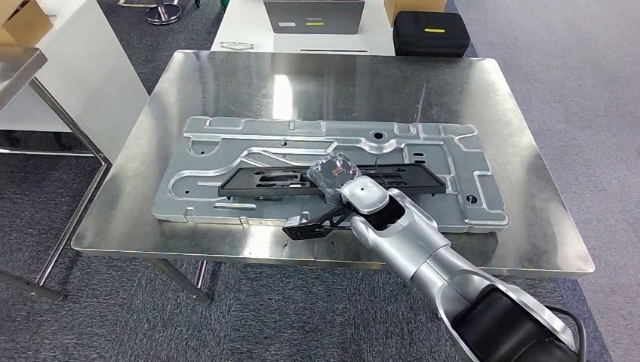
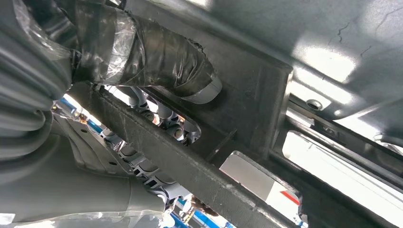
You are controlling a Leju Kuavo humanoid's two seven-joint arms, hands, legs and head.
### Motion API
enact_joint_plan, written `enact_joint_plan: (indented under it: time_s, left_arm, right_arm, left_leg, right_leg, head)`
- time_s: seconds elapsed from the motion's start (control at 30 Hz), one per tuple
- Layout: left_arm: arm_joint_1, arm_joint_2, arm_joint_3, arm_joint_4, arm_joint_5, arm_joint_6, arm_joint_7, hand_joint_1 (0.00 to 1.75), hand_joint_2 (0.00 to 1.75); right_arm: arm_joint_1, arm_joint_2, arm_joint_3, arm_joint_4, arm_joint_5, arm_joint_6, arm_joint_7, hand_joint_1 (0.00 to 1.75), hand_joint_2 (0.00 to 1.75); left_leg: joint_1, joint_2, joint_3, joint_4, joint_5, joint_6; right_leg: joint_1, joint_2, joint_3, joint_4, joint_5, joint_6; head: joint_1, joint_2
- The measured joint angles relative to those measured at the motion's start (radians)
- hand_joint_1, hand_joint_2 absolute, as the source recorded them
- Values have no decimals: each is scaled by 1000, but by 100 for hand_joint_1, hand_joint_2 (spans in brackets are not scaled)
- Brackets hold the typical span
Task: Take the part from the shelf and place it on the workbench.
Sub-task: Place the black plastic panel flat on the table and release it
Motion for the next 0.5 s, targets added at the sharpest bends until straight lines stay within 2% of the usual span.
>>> enact_joint_plan:
  time_s: [0.33, 0.47, 0.5]
  left_arm:
    - [0, 0, 0, 0, 4, 0, 1, 0, 175]
    - [0, 0, 0, 0, 8, -3, 0, 0, 175]
    - [0, 0, 0, 0, 9, -3, -1, 0, 175]
  right_arm:
    - [-1, 0, 0, 9, -5, 11, 5, 175, 175]
    - [-7, -2, 0, 28, -8, 18, 13, 0, 0]
    - [-6, -4, 0, 35, -8, 20, 15, 0, 0]
  left_leg:
    - [0, 0, 1, 0, 0, 0]
    - [0, 0, 2, 0, 0, 0]
    - [0, 0, 2, 0, 0, 0]
  right_leg:
    - [0, 0, 1, 0, 0, 0]
    - [0, 0, 1, 0, 0, 0]
    - [0, -1, 2, 0, 0, 0]
  head:
    - [0, 0]
    - [0, 0]
    - [0, 0]
